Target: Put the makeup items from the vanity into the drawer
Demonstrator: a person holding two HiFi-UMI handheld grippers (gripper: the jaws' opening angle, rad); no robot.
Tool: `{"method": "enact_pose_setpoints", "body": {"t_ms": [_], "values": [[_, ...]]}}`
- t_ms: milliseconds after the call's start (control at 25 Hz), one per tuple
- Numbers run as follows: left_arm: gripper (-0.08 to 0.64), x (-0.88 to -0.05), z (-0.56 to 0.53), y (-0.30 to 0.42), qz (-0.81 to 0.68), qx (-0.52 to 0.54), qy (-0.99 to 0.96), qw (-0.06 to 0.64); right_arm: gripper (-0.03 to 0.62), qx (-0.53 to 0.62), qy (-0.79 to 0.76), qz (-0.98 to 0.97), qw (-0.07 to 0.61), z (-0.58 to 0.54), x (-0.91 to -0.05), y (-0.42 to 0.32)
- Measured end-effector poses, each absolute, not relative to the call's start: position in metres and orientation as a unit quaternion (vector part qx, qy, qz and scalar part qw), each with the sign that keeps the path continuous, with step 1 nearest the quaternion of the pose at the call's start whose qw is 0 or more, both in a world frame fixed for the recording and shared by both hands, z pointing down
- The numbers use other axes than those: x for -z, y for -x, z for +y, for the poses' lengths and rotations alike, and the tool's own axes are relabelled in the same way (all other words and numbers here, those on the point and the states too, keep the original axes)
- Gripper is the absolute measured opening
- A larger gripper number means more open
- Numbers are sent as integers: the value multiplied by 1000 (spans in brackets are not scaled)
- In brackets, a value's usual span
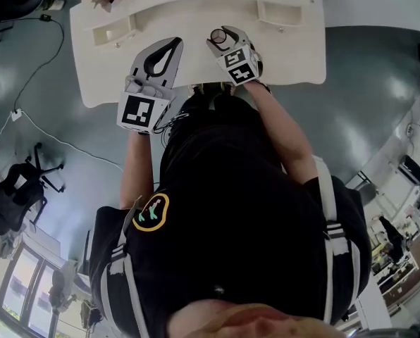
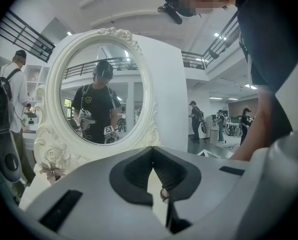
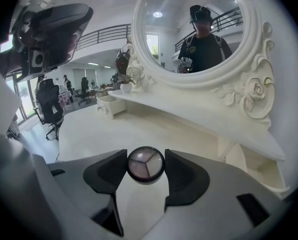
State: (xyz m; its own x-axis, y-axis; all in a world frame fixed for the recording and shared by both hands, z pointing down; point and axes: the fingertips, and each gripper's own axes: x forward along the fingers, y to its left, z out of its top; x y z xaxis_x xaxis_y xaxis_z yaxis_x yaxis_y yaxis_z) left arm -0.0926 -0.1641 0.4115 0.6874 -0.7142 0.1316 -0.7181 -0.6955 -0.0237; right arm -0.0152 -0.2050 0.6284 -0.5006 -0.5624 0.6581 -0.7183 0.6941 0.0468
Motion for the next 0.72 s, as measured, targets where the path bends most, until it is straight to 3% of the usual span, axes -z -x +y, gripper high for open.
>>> {"method": "enact_pose_setpoints", "body": {"t_ms": [720], "values": [[18,-392,-180,-12,-278,-42,-960,-6,256,-89,-509,-797,314,-224,-539,-143]]}}
